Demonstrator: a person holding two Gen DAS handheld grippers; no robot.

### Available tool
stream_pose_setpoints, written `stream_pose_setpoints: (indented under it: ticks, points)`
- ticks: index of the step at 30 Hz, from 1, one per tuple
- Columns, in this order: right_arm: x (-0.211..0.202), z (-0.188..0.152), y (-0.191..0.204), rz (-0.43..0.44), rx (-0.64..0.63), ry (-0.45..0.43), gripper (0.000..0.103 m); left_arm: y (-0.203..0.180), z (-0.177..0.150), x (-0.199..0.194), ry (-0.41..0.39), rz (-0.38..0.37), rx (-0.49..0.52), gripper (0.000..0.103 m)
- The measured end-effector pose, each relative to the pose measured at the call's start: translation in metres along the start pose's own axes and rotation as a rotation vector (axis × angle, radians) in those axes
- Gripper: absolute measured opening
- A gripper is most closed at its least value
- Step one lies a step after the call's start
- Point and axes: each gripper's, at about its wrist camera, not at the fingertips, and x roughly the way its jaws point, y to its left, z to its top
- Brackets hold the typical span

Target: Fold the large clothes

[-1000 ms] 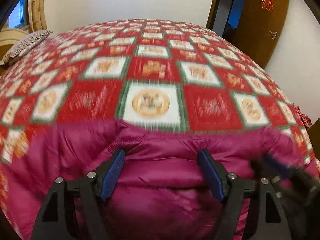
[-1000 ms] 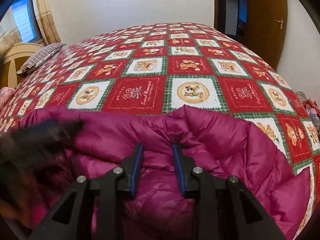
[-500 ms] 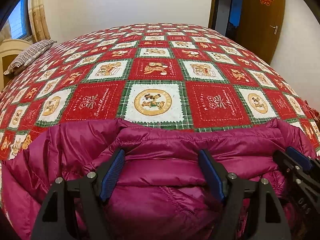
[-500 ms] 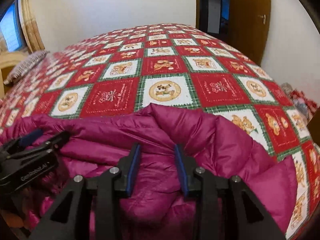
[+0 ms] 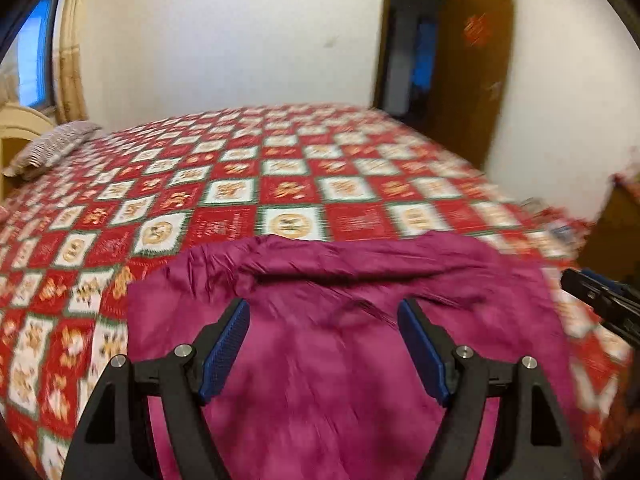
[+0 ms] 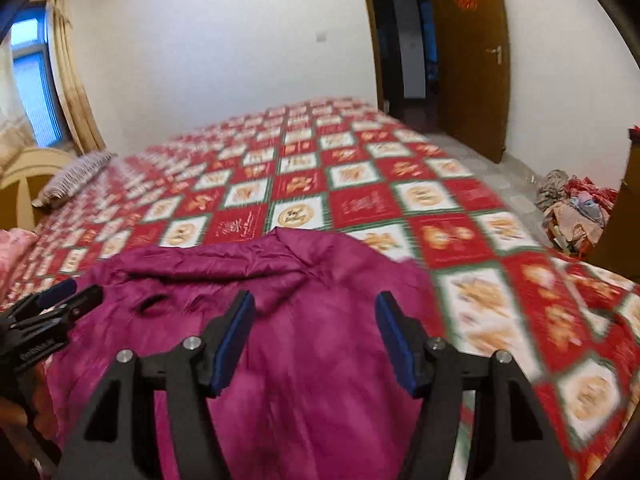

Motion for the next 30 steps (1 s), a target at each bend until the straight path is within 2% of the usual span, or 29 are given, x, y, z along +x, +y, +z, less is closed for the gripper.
stream_pose_setpoints:
  ticks: [3, 9, 16, 22, 26, 30]
  points:
    - [-0.045, -0.014, -0.014, -0.011, 0.004, -0.026, 0.066, 0.004, -0.023, -0.052, -0.034, -0.098, -0.003, 0.077]
    - [-0.122, -0.057, -0.047, -0.013, 0.043, -0.031, 0.069, 0.017, -0.070, -0.121, -0.021, -0.165, 0.007, 0.077]
    - [-0.172, -0.110, -0.063, -0.001, 0.037, 0.033, 0.073, 0.047, -0.139, -0.200, -0.031, -0.194, -0.045, 0.077]
    - [-0.172, -0.162, -0.062, 0.056, 0.053, 0.186, 0.073, 0.063, -0.192, -0.237, 0.008, -0.147, -0.065, 0.077]
    - [-0.161, -0.188, -0.044, 0.077, -0.011, 0.240, 0.073, 0.067, -0.221, -0.237, 0.056, -0.069, -0.055, 0.078]
    - [-0.152, -0.205, -0.037, 0.092, -0.013, 0.279, 0.073, 0.074, -0.243, -0.231, 0.109, -0.025, -0.082, 0.078]
